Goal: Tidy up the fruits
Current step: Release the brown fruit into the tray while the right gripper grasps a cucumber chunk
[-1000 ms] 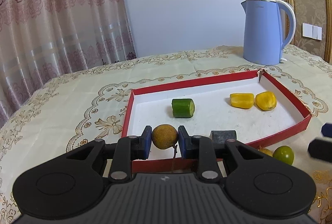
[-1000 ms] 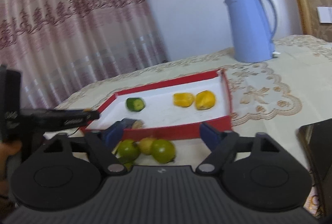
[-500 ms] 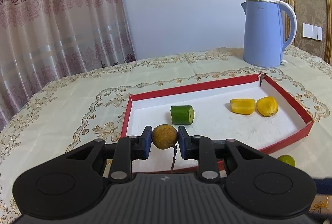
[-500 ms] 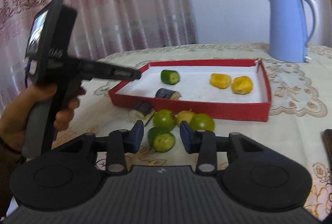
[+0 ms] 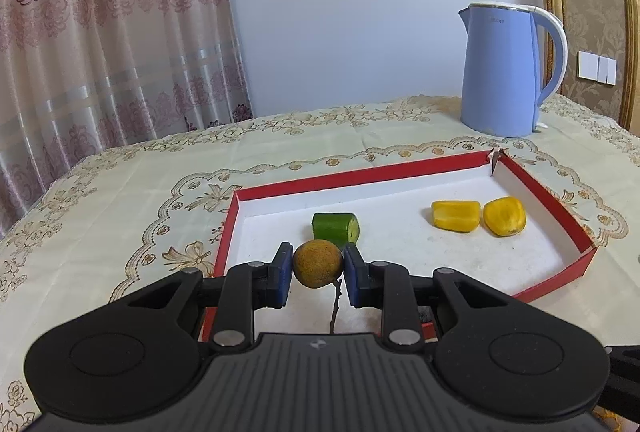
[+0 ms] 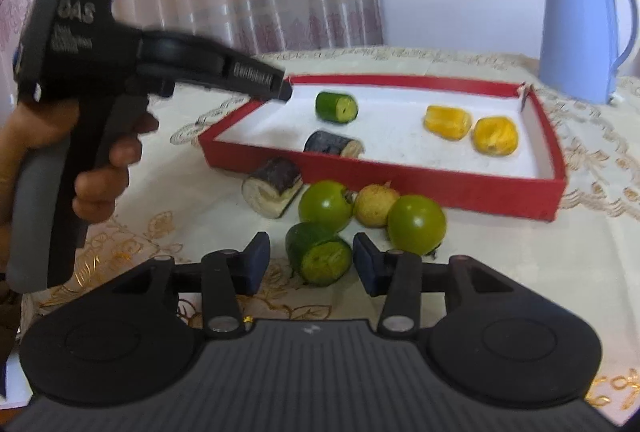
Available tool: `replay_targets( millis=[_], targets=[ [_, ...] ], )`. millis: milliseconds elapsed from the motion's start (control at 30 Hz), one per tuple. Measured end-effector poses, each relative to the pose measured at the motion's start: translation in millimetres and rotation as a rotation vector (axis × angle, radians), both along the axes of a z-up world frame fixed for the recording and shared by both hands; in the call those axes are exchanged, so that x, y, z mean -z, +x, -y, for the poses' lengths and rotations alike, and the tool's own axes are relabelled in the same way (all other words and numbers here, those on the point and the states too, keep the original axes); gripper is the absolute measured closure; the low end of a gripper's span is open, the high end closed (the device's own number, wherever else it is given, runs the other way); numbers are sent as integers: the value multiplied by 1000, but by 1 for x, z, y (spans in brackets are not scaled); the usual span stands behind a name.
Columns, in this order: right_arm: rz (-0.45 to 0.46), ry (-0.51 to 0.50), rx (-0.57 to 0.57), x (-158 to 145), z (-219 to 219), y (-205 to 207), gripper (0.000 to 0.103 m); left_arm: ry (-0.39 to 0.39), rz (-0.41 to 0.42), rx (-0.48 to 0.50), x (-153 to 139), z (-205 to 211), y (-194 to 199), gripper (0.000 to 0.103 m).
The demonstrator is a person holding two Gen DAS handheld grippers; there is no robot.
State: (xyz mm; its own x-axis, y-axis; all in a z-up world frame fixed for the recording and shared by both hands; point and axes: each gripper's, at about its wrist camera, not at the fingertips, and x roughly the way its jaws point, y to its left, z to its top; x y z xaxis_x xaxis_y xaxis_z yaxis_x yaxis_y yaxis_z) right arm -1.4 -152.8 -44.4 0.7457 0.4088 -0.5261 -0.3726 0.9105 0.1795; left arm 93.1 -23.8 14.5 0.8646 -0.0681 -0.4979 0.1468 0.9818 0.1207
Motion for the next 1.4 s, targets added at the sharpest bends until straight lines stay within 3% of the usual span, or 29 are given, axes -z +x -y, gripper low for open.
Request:
replay_targets(
  millis=[67,233,433,833,1233,1333,1400],
  targets=[
    [2,-6,6,0,2,0,68,0,2,9,-1,3,2,77],
    [15,-24,-5,-1,1,-4,68,23,-1,39,0,15,11,77],
    [19,29,-13,-5,10,-10,68,50,-37,71,6,33,35,77],
    [29,76,-21,-9,23,-17,69,125,-112,55,16,70,99,77],
    [38,79,-21,-11,26,-19,69,100,-165,39,22,81,124,77],
    [41,78,-19,-11,26,-19,69,95,-166,47,22,81,122,63],
    [43,77,-16,-12,26,-19,69,92,-153,47,20,80,119,32]
  ],
)
